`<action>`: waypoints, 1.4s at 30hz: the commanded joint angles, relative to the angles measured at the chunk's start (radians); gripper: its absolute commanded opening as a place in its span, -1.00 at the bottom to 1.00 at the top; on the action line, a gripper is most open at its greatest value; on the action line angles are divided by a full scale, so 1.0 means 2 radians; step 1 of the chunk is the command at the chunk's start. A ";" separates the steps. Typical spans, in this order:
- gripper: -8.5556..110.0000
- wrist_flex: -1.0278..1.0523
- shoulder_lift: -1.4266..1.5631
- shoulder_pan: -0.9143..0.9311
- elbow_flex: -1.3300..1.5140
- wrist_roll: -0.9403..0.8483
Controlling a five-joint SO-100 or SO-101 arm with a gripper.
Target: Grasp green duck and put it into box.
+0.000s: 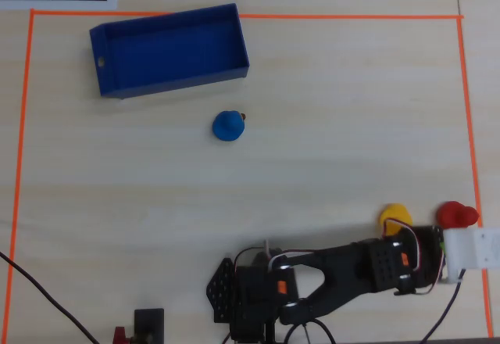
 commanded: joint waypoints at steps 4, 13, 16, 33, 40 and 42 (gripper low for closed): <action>-0.86 0.260 0.305 -0.203 -0.061 0.113; -0.86 0.445 0.384 -0.509 -0.177 0.252; -0.86 0.449 0.386 -0.595 -0.167 0.311; -0.86 0.141 0.176 -0.867 -0.084 0.386; -0.81 0.058 -0.023 -0.848 -0.223 0.377; -0.81 0.053 -0.068 -0.844 -0.262 0.370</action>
